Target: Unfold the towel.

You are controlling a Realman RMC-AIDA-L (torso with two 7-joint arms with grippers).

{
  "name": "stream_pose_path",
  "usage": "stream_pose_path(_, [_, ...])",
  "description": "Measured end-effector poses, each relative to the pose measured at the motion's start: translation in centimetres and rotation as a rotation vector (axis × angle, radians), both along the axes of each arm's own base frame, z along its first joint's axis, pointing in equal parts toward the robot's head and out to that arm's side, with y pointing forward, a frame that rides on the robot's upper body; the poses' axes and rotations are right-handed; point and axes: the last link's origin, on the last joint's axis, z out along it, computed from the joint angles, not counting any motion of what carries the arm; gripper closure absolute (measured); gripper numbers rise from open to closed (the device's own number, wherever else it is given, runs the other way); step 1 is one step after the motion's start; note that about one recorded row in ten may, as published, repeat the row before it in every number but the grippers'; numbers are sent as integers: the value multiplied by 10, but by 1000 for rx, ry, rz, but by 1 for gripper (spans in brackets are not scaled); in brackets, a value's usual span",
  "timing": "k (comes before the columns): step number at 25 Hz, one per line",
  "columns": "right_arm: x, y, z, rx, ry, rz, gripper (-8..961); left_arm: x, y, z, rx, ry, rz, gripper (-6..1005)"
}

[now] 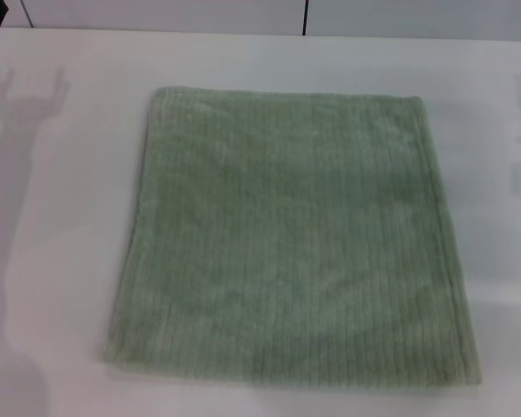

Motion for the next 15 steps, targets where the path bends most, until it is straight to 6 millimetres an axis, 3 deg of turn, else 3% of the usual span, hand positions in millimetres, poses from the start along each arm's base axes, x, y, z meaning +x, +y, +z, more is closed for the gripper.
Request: stream_pose_path(15, [0,0,0,0,1,1,287,1,0,-3,-4,18,2,199])
